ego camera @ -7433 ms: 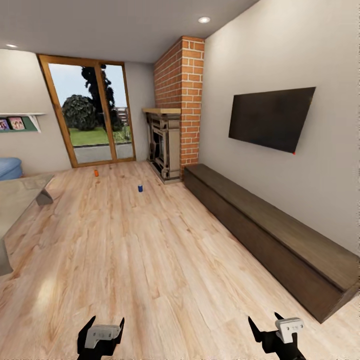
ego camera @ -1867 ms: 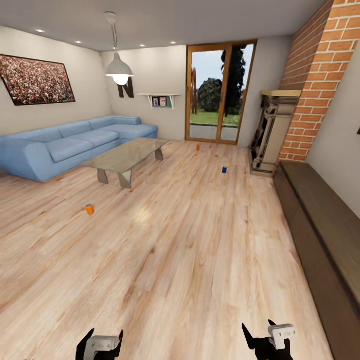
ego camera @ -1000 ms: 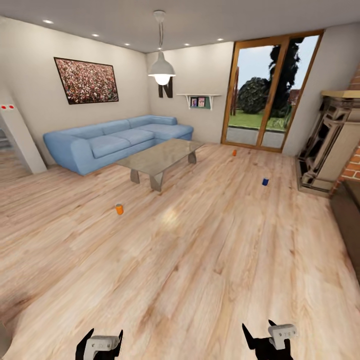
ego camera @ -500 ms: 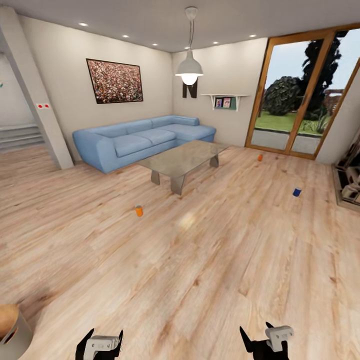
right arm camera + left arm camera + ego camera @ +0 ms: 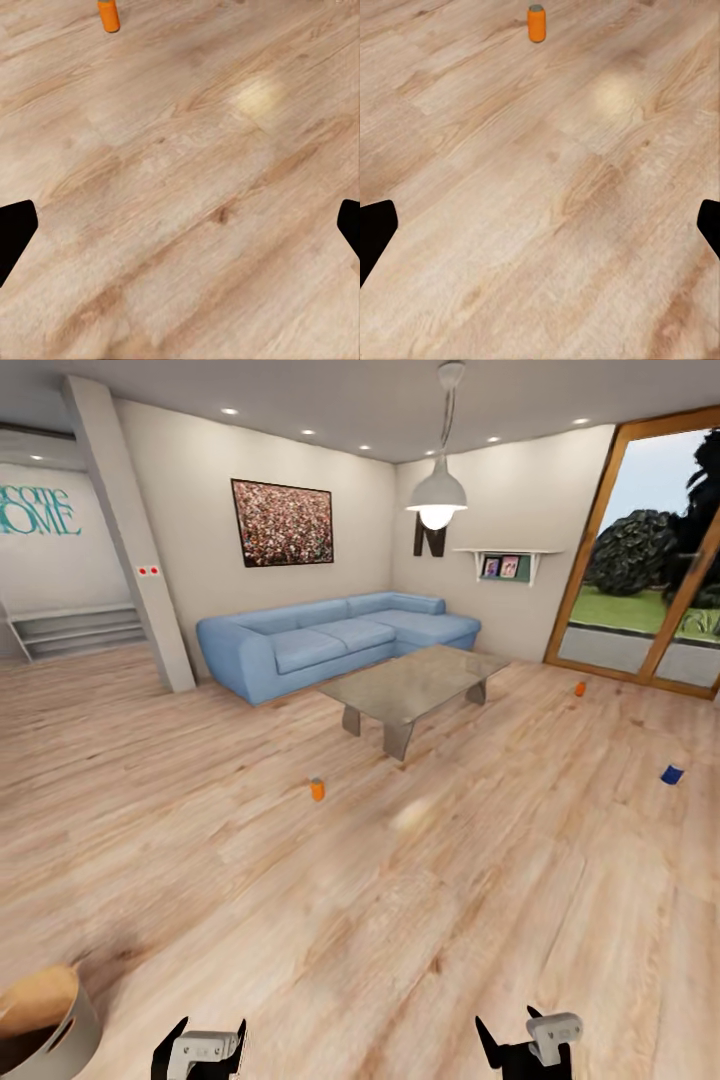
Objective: Put the three can of soda from the living room inside the tash can in the kitchen.
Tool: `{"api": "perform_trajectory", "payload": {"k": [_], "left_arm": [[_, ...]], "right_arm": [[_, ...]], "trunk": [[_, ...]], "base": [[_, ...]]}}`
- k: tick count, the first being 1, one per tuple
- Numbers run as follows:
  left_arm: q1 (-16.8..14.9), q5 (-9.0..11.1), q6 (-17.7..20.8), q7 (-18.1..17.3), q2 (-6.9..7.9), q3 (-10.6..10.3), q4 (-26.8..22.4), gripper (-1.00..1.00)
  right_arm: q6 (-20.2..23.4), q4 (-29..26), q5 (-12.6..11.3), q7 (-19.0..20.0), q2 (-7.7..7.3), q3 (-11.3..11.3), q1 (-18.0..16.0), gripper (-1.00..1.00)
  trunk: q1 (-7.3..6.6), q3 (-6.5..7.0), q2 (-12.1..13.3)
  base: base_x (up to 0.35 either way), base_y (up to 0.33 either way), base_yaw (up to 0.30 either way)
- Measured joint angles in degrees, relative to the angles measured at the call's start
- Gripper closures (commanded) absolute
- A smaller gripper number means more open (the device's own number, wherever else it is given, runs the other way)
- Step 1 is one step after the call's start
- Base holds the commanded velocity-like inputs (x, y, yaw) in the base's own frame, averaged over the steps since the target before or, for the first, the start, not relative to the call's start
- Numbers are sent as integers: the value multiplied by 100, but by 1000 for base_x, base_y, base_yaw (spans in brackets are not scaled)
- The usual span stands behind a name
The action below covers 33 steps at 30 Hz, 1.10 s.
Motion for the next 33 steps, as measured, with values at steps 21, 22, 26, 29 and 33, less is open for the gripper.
{"api": "perform_trajectory", "payload": {"k": [21, 22, 26, 29, 33], "left_arm": [[0, -2, 0, 0, 0, 0, -6, -100], [0, -2, 0, 0, 0, 0, -6, -100], [0, -4, 0, 0, 0, 0, -7, -100], [0, -6, 0, 0, 0, 0, -2, -100], [0, -8, 0, 0, 0, 0, -1, -100]], "right_arm": [[0, 0, 1, 0, 0, 0, 0, -100], [0, 0, 0, 0, 0, 0, 0, -100], [0, 0, 0, 0, 0, 0, 0, -100], [0, 0, 1, 0, -2, 0, 0, -100], [0, 2, 0, 0, -6, 0, 0, -100]], "trunk": [[0, 0, 0], [0, 0, 0], [0, 0, 0], [0, 0, 0], [0, 0, 0]], "base": [[308, 105, 250], [308, 101, 250], [308, 99, 250], [305, 87, 250], [291, 36, 213]]}}
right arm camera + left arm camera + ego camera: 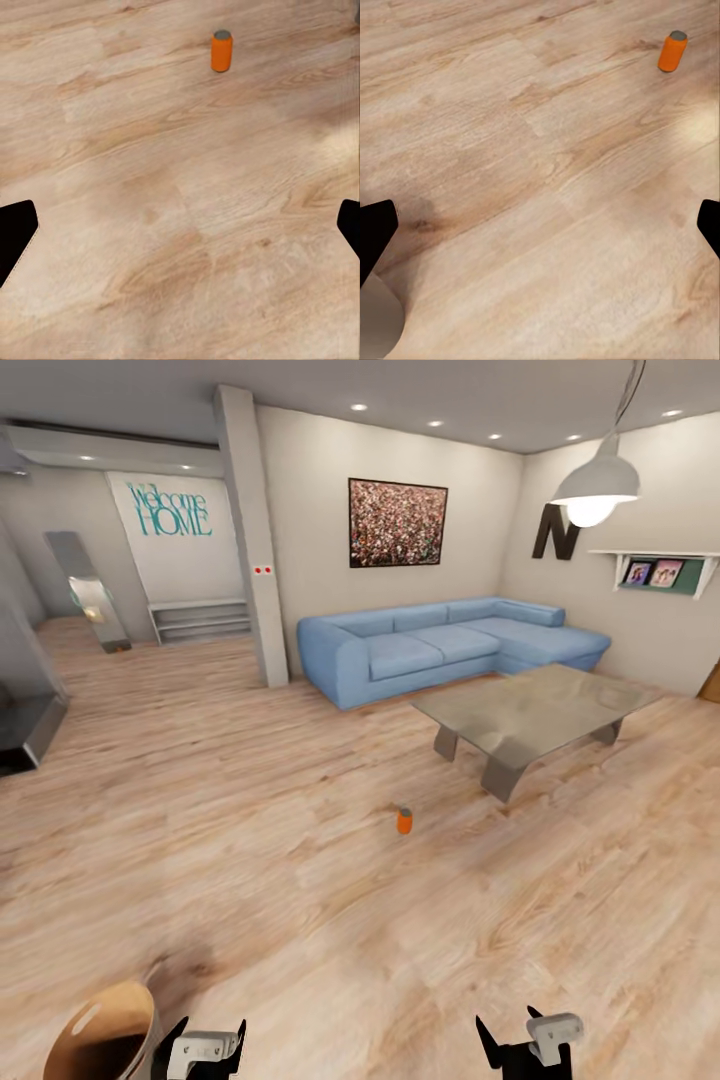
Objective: Put the three can of soda from the living room inside the tash can in the kitchen.
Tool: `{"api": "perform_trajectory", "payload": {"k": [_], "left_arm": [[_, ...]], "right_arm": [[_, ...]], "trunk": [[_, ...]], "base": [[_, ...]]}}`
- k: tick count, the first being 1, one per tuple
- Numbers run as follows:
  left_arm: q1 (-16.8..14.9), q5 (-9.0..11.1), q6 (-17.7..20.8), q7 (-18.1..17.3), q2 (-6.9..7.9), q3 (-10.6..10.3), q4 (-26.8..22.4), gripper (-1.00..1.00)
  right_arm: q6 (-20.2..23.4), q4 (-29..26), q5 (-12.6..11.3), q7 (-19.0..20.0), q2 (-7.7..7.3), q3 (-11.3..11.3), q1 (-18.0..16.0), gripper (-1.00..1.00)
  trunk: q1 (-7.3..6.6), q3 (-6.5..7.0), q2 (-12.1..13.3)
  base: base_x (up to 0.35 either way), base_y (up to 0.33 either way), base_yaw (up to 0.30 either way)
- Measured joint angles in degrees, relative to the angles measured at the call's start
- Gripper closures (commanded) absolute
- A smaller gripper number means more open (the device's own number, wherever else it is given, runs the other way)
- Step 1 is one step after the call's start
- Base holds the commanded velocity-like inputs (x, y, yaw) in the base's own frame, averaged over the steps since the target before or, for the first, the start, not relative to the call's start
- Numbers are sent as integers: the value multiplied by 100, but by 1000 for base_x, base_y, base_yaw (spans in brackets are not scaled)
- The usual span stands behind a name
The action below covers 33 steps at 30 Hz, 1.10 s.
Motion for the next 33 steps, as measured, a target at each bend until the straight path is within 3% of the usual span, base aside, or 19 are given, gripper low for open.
{"api": "perform_trajectory", "payload": {"k": [15, 33], "left_arm": [[0, -1, 0, 0, 0, 0, 0, -100], [2, -1, -7, 0, 0, 0, -5, -100]], "right_arm": [[0, 29, 0, -6, 5, 8, -9, -100], [0, 42, 0, -9, 6, 9, -9, -100]], "trunk": [[0, 0, 0], [0, 14, 0]], "base": [[235, 4, 50], [152, 0, 230]]}}
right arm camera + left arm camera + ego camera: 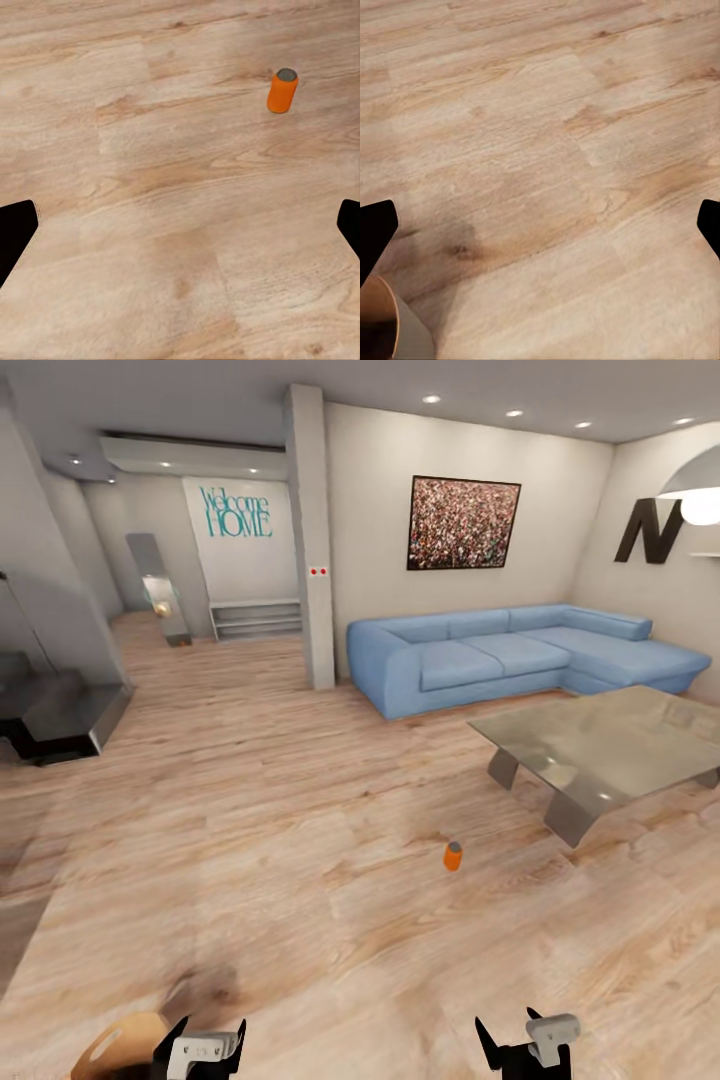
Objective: Put the three can of soda from the living room inside the tash can in the kitchen.
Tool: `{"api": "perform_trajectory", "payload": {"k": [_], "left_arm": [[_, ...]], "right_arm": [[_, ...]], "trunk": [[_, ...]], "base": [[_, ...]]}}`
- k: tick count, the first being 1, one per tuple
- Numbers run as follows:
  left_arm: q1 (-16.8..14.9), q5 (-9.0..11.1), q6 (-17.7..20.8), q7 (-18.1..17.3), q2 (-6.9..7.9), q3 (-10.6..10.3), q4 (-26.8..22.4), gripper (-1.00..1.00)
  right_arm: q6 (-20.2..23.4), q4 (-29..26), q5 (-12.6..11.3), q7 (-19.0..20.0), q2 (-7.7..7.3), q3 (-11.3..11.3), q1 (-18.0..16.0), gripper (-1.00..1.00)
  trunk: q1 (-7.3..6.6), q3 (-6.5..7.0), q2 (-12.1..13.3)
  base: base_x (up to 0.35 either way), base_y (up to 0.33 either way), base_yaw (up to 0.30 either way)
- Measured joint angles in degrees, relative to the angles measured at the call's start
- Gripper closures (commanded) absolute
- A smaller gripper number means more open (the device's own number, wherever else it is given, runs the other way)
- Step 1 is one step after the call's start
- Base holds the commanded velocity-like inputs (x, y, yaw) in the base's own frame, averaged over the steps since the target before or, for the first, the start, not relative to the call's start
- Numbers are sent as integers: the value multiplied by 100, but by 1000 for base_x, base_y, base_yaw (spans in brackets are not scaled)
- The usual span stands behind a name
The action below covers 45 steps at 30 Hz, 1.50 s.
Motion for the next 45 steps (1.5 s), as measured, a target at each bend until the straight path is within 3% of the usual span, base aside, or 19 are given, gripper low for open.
{"api": "perform_trajectory", "payload": {"k": [45], "left_arm": [[0, 0, -2, 0, 0, 2, 13, -100]], "right_arm": [[0, 9, 9, 9, 0, 8, 0, -100]], "trunk": [[0, 150, 0]], "base": [[2, 157, 249]]}}
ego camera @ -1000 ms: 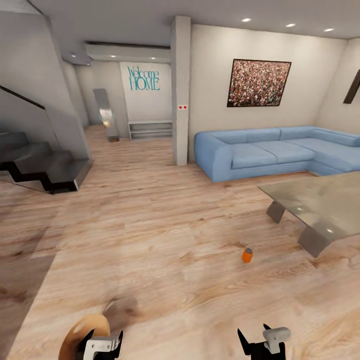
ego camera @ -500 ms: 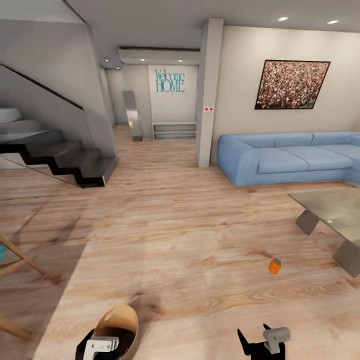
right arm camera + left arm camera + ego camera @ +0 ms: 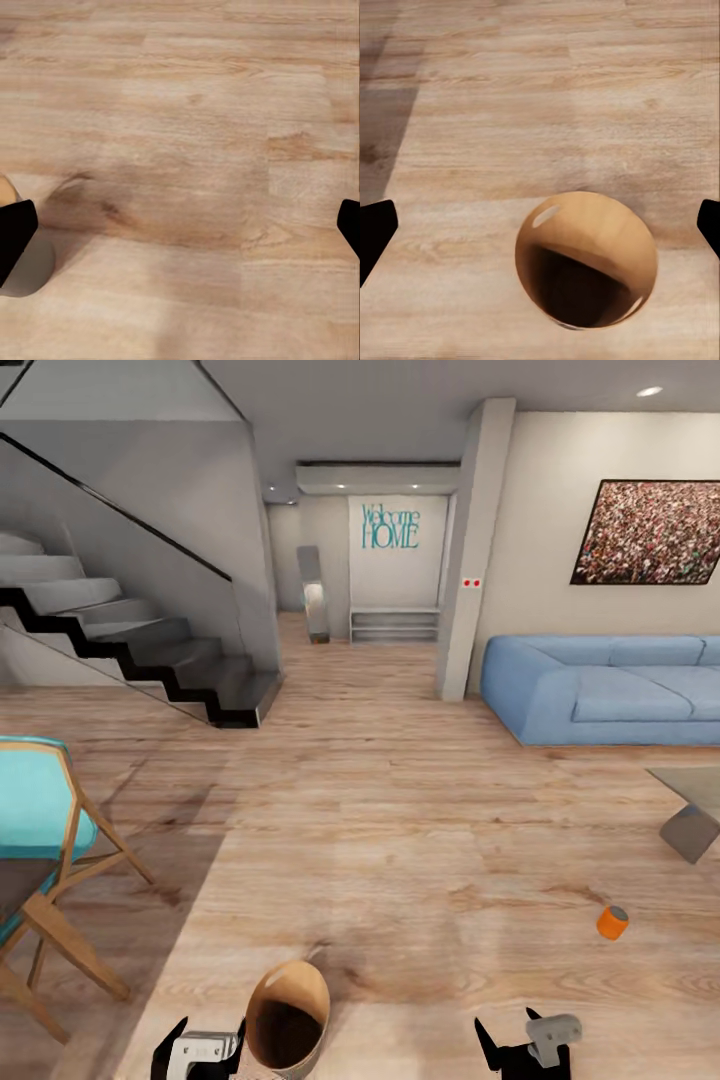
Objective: Put the three can of soda from the living room inside the tash can in the kitchen.
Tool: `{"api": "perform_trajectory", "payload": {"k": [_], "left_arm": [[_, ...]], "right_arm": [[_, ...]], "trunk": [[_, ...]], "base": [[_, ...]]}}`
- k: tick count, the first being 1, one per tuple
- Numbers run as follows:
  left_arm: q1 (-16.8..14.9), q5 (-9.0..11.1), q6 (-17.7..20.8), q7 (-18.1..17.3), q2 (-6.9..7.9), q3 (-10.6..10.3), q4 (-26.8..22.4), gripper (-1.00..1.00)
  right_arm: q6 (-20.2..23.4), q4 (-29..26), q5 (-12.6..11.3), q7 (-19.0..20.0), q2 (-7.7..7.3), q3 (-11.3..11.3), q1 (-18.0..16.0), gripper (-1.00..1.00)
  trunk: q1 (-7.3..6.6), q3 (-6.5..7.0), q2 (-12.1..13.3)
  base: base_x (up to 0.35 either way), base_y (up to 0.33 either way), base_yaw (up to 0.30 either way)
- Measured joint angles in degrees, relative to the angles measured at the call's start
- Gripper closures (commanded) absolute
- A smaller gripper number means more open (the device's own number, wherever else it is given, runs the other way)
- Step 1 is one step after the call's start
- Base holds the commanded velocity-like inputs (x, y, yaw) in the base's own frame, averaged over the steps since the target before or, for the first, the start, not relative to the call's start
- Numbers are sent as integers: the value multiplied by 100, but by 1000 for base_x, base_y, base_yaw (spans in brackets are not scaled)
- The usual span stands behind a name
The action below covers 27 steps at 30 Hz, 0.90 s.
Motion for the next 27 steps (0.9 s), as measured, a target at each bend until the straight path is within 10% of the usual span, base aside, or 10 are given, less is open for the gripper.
{"api": "perform_trajectory", "payload": {"k": [27], "left_arm": [[1, 0, 0, 0, 0, 6, -15, -100]], "right_arm": [[0, 0, 0, 0, 0, 2, 0, -100]], "trunk": [[0, 104, 0]], "base": [[0, 42, 248]]}}
